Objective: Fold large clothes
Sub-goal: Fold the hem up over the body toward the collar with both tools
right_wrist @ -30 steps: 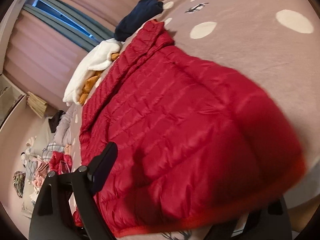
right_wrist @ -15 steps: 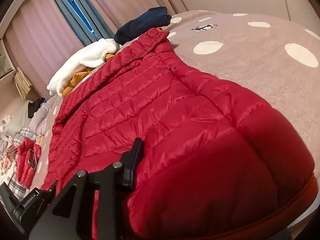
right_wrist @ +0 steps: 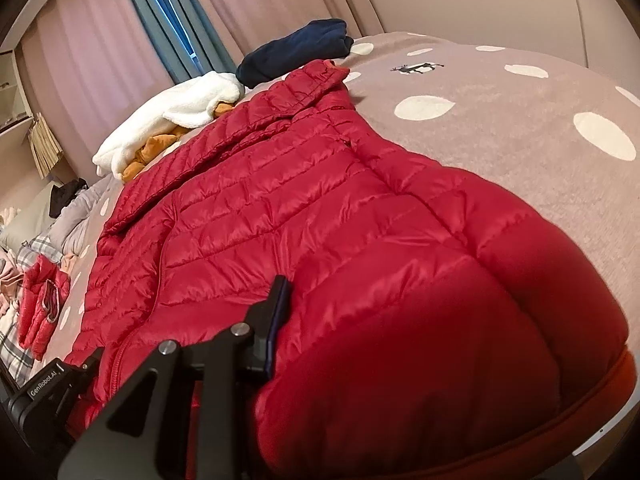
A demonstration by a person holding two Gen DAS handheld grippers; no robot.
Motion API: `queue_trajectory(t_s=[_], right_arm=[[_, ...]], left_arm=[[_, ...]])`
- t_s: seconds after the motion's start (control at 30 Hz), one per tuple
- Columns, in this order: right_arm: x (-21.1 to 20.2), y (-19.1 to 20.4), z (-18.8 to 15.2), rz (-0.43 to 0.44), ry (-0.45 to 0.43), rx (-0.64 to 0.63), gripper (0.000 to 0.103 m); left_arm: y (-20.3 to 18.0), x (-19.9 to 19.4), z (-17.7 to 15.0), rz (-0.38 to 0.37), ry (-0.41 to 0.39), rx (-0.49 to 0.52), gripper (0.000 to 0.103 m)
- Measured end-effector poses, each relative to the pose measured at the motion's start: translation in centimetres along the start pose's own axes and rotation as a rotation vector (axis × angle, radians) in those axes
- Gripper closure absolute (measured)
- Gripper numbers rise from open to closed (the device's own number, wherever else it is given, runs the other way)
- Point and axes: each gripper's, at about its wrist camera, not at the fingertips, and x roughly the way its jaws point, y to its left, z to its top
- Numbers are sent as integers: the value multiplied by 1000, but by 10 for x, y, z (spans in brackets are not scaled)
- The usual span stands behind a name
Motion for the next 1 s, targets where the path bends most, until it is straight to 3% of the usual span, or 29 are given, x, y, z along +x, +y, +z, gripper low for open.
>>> queue_trajectory(t_s=[0.27,0.43,0.67,1.0], right_arm=[[-16,3,6,-20,-11,-16,83],[-35,3,15,5,-39,-19,86],[-65,16,24,36,-86,-63,87],[-111,15,42,102,-137,-36,87]], left_arm=[[-11,-20,0,90,-28,46,80],[-16,-33,4,85,-44,99,80],[-37,-70,6,99,-142,194,83],[-62,-110,12,58,-207,251,83]])
